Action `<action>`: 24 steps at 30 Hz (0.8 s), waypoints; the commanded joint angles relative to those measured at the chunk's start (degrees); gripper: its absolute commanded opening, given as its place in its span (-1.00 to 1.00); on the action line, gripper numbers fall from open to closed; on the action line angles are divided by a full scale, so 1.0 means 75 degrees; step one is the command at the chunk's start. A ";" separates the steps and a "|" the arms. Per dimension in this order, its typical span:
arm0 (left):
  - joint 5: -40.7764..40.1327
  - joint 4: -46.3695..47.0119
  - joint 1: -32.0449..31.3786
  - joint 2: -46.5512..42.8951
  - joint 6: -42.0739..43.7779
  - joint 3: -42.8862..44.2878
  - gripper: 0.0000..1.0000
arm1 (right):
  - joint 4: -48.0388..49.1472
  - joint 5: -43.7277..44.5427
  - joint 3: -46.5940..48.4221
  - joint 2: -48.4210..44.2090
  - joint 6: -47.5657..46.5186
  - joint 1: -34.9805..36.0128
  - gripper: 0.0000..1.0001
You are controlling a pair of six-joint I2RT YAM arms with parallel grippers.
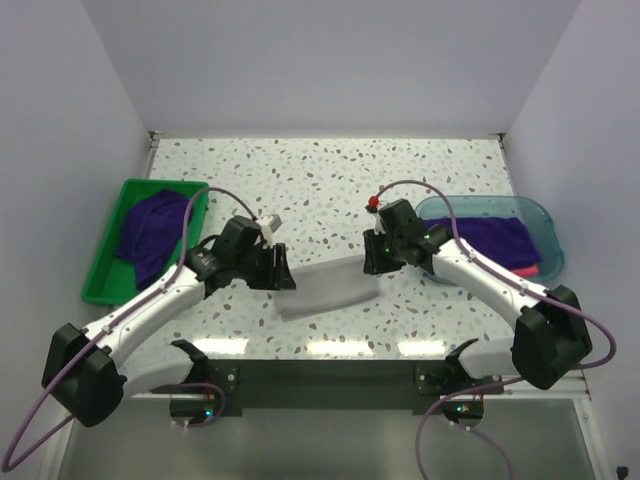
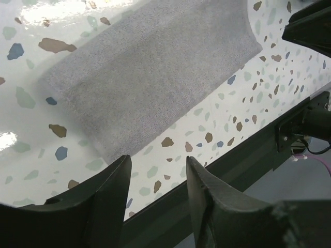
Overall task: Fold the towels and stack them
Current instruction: Fold the towel
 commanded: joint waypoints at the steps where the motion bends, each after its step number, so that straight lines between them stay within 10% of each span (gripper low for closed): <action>1: 0.0004 0.0476 -0.0238 0.0495 -0.0263 0.0223 0.01 | 0.0768 -0.0536 -0.0144 0.0146 0.0425 0.0051 -0.38; 24: -0.0524 0.0876 -0.1282 0.1179 -0.0603 -0.1114 -0.16 | 0.1087 0.0390 -0.1307 0.0311 0.0345 -0.0019 -0.39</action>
